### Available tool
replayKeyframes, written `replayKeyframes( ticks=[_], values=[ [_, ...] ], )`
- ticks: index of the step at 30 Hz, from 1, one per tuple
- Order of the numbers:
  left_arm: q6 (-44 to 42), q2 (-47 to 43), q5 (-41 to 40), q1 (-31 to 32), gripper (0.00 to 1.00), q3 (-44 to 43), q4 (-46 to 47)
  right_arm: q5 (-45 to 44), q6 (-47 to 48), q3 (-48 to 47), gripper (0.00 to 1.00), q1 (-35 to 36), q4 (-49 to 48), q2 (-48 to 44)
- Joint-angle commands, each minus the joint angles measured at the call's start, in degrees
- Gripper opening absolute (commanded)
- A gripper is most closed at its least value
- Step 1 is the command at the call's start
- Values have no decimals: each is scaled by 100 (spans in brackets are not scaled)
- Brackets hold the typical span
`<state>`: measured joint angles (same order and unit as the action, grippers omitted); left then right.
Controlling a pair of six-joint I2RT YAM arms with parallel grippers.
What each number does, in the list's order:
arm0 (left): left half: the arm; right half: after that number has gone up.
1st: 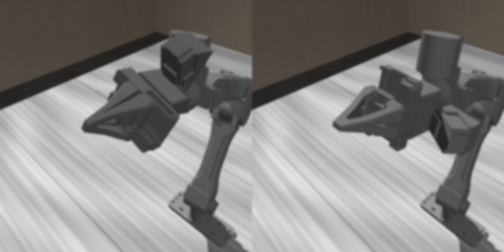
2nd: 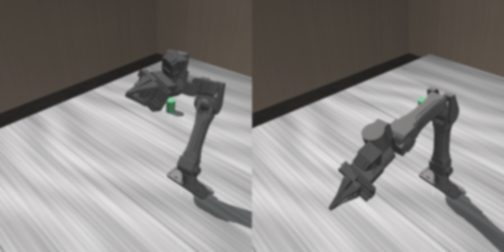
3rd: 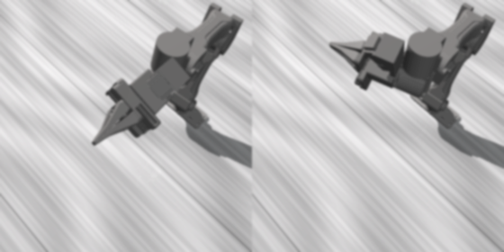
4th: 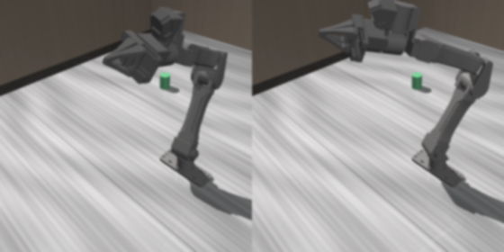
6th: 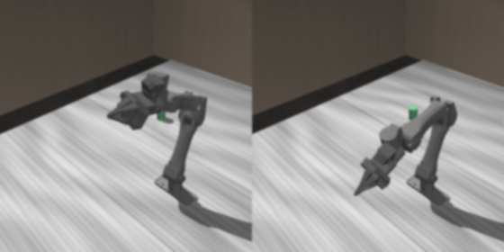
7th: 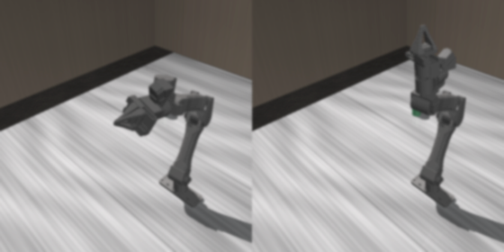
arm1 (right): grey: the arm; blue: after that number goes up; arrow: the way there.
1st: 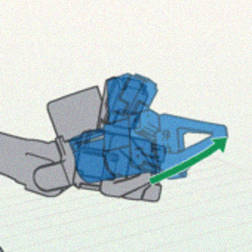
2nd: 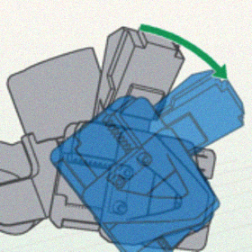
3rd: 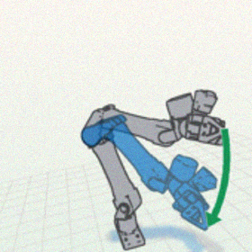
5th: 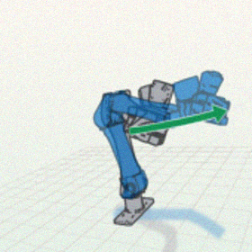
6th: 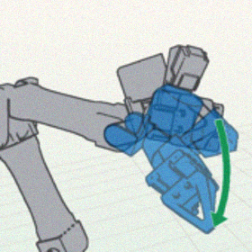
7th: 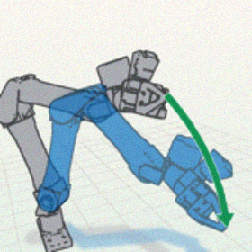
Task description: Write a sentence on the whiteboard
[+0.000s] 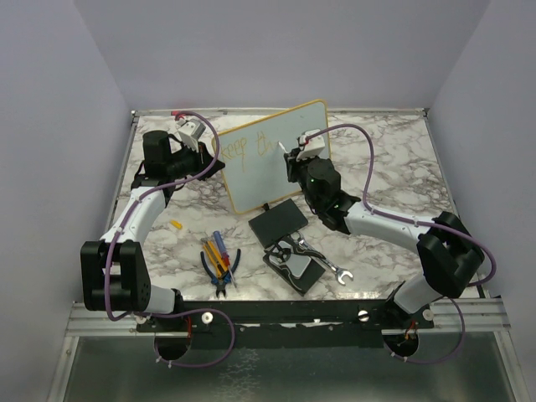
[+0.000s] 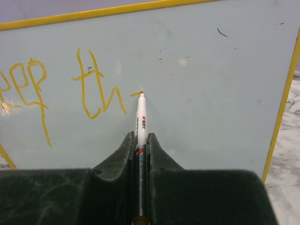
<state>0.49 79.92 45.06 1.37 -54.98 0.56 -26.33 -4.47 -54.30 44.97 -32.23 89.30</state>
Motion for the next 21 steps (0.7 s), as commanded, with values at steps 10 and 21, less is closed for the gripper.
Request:
replayKeyframes(
  ticks=[10, 21],
  values=[
    [-269, 41, -50, 109, 0, 84, -392, -154, 121, -302, 1, -117, -135, 49],
    [-269, 38, -50, 107, 0, 75, -395, 288, 166, -318, 1, -113, -118, 192]
  ],
)
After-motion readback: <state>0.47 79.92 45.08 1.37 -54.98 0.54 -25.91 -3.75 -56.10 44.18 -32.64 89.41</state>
